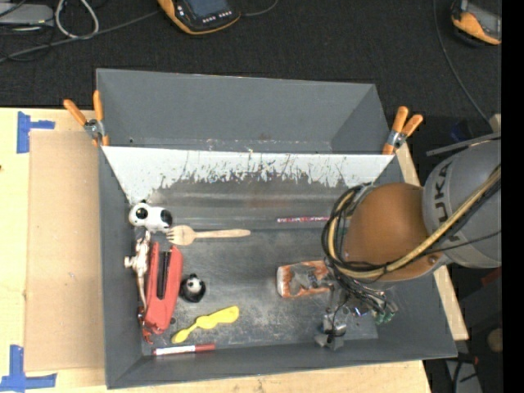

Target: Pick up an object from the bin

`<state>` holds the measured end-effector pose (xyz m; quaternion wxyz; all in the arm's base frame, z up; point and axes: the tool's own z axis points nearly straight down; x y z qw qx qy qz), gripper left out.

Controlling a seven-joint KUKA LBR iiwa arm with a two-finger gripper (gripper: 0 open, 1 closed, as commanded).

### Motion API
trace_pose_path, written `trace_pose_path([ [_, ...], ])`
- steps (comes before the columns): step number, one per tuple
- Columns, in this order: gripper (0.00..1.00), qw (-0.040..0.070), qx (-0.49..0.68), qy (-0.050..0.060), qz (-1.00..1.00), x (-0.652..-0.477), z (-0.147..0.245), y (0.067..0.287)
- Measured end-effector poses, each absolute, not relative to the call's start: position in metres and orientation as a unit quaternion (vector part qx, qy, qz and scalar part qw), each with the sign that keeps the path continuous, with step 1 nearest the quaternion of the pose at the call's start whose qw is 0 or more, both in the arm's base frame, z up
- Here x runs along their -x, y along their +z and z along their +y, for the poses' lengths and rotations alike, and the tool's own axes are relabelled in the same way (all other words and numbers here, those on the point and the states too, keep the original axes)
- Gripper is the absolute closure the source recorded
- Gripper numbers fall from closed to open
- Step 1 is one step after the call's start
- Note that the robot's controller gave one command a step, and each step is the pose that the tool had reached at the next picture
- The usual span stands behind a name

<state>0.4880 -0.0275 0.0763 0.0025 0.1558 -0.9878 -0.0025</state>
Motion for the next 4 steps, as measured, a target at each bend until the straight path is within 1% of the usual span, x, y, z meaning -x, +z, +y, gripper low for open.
trace_pose_path([
  [1, 0.0, 0.001, -0.151, -0.002, -0.989, -0.513, -0.015, 0.07],
  [2, 0.0, 0.0, -0.163, -0.003, -0.987, -0.518, -0.036, 0.12],
  [3, 0.0, 0.0, -0.049, -0.004, -0.999, -0.554, -0.056, 0.101],
  [4, 0.0, -0.001, -0.089, -0.003, -0.996, -0.528, -0.06, 0.083],
])
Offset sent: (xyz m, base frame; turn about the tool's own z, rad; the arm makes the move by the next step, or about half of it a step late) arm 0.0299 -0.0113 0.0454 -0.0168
